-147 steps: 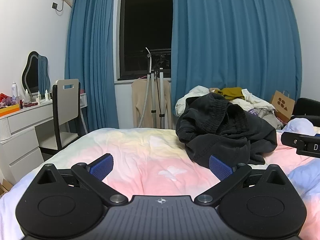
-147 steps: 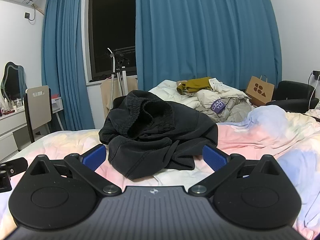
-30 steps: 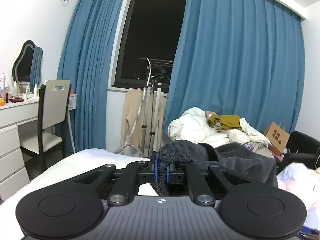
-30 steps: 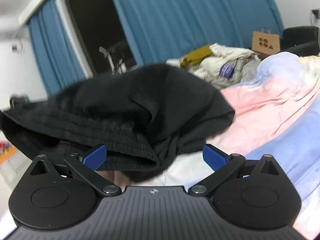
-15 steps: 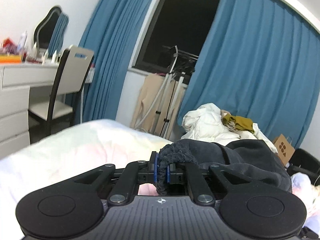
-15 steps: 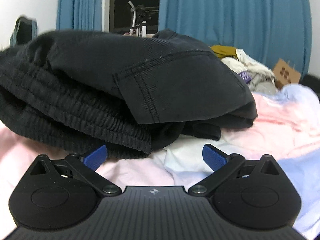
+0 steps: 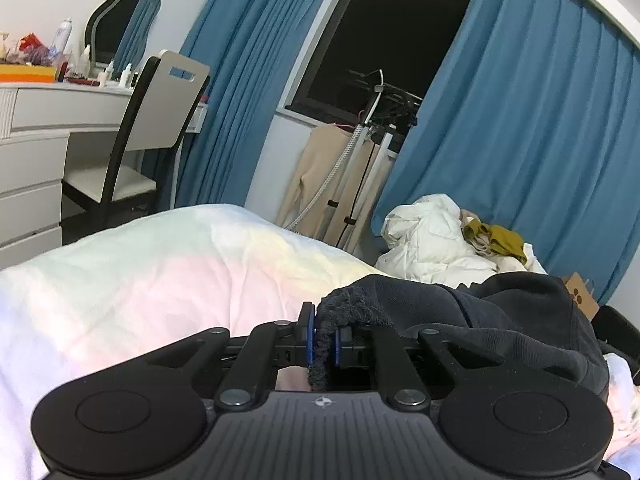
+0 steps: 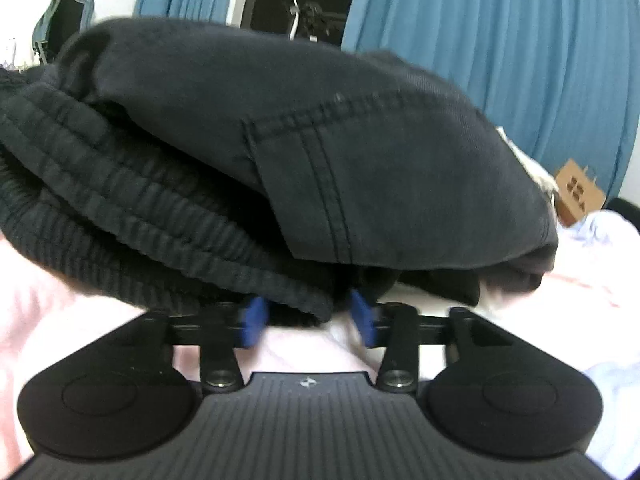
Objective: Fold clothes
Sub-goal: 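Grasp the waistband with the right gripper and lift the pants with both grippers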
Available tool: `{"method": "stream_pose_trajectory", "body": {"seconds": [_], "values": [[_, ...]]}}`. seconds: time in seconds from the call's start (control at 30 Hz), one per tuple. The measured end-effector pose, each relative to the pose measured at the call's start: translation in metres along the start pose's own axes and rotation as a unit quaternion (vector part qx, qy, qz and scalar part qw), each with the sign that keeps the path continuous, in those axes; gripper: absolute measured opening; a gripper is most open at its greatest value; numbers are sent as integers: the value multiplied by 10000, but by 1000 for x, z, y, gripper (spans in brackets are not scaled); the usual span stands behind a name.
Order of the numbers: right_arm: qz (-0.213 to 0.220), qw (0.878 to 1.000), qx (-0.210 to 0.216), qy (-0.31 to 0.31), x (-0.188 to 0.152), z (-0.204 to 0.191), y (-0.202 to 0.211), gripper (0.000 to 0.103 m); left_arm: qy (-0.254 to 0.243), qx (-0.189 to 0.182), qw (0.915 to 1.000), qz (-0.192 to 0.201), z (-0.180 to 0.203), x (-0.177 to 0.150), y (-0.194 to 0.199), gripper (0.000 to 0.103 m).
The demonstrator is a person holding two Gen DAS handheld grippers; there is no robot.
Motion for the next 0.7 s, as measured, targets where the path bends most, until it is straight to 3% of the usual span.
{"method": "stream_pose_trajectory", "body": {"seconds": [0.17, 0.33, 0.47, 0.53, 0.7], "values": [[361, 9989, -35, -303, 20, 10, 24, 8, -35, -7, 10000, -31, 1, -2, 2, 10], [975, 9924, -132, -744, 48, 23, 69, 6, -93, -80, 9997, -205, 1, -8, -1, 10], [1489, 9863, -183, -684, 68, 38, 111, 7, -110, -87, 9994, -322, -3, -14, -4, 11], [1290, 9886, -121, -763, 62, 48, 113, 8, -222, -40, 9990, -397, -2, -18, -8, 12], [73, 9955, -74, -944, 14, 52, 75, 12, -484, 168, 9973, -521, -4, -29, -16, 13]]}}
Point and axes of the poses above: each gripper's, at about its wrist camera, not at the fingertips, and y roughly against the way its jaws point, z to its right, x to its top, the point moved 8 cm from there along -y, roughly the way its jaws point, and after that the axes turned 3 degrees about y, right-handed, at the moved point
